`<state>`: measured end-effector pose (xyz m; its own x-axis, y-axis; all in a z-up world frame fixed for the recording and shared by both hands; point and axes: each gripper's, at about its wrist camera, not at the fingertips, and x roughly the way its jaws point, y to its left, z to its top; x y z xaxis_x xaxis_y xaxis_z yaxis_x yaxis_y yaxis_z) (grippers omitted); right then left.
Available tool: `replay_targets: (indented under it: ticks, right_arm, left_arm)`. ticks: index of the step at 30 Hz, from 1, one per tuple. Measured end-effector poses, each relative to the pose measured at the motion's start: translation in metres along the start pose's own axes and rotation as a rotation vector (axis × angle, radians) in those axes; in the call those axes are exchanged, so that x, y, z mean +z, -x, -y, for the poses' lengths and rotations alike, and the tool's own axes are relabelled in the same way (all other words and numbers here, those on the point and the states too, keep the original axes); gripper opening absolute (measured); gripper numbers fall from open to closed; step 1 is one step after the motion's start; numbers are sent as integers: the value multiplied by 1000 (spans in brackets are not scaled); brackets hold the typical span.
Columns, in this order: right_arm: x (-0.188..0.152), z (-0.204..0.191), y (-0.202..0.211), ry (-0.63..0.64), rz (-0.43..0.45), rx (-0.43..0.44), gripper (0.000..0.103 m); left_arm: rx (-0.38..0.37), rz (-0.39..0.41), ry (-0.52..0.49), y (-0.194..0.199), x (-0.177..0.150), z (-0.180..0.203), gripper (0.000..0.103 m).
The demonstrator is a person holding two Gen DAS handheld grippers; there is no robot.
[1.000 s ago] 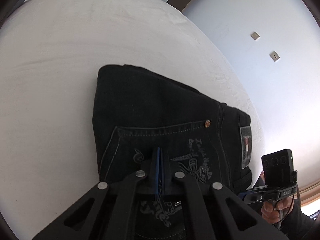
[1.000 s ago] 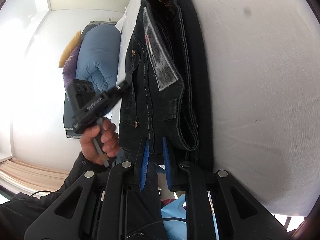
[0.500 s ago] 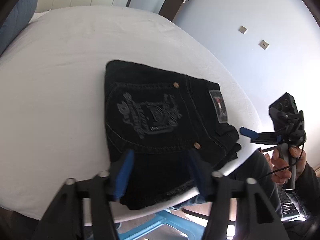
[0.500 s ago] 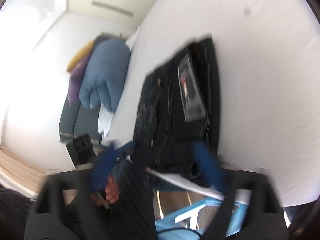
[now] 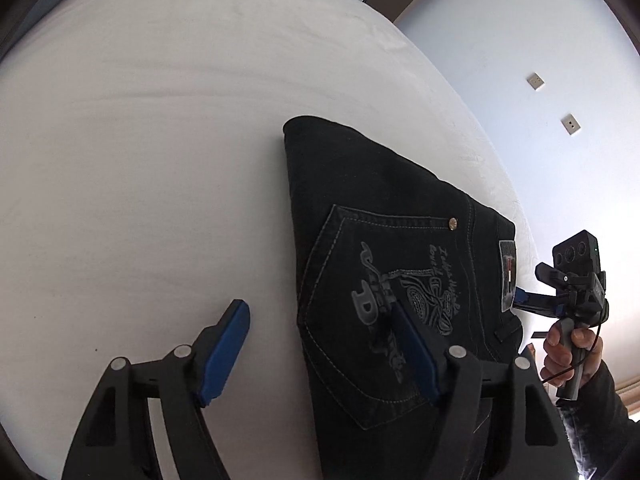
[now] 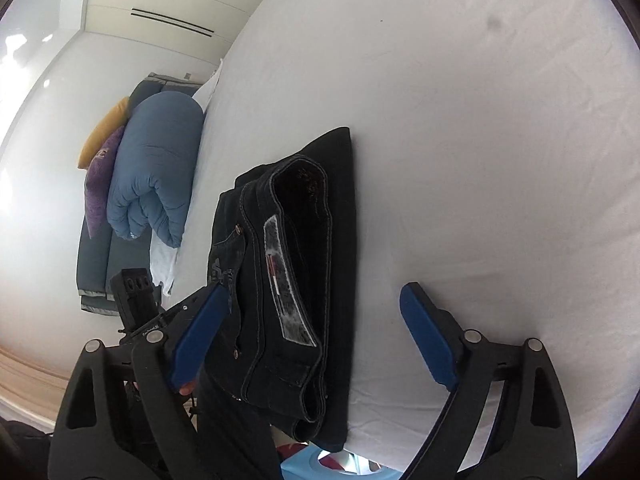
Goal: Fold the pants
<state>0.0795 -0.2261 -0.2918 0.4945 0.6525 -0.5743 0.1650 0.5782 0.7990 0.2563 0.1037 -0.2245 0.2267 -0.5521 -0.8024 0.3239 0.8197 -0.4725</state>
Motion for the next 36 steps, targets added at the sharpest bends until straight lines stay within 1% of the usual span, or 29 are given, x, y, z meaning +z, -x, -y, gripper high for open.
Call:
replay_targets:
  ticks: [2,3,4,5,6,8,9,11,12,13,15,16,18,21,23,25,27,31,36]
  right_arm:
    - [5,0,-9,-5,-22,-14,76]
    - [7,-1,-14,-5,-36,-22,69]
    - [8,-2,-20,-4,-58,-35,63]
    - [8,-4,-28,-3,-77,-46,61]
    - [8,-5,-33,-5,-92,-53,56]
    - [8,-8,-41,-10,-113,-69,52]
    - [8,-10,-45,-11,-120,-80,50]
    - [10,-16,-52,-11,-129,-94,50]
    - [11,-19,-55,-7,-133,-99,47]
    - [11,-22,-58,-1,-136,-109,42]
    - [12,-27,-63,15,-138,-135,36]
    - [12,-29,-65,22,-136,-141,35]
    - [11,-33,-66,42,-130,-158,32]
    - [9,-40,-67,81,-115,-198,28]
    - [8,-47,-67,112,-104,-230,25]
    - [6,-57,-65,149,-88,-259,20]
    - [4,-68,-63,188,-72,-282,18]
    - [1,-90,-53,250,-38,-307,16]
    - [7,-115,-40,303,4,-298,16]
  left_arm:
    - [6,-16,-14,-5,5,0,72]
    - [12,-21,-26,-7,7,2,72]
    - [20,-31,-39,-8,8,3,72]
    - [30,-45,-54,-11,11,6,71]
    - [34,-56,-62,-13,13,8,71]
    - [54,-81,-83,-17,15,12,70]
    - [60,-89,-95,-18,16,15,68]
    - [56,-111,-108,-21,16,21,56]
    - [52,-119,-115,-23,16,25,52]
    - [69,-122,-128,-23,16,28,52]
    - [101,-124,-157,-25,15,35,48]
    - [109,-121,-162,-24,13,37,47]
    - [122,-115,-180,-22,12,42,39]
    - [155,-104,-227,-19,9,54,31]
    - [173,-95,-253,-16,7,61,27]
    - [180,-87,-259,-13,6,65,24]
    - [182,-76,-262,-9,5,68,20]
    - [177,-49,-270,4,5,74,19]
    - [167,-4,-272,23,13,80,19]
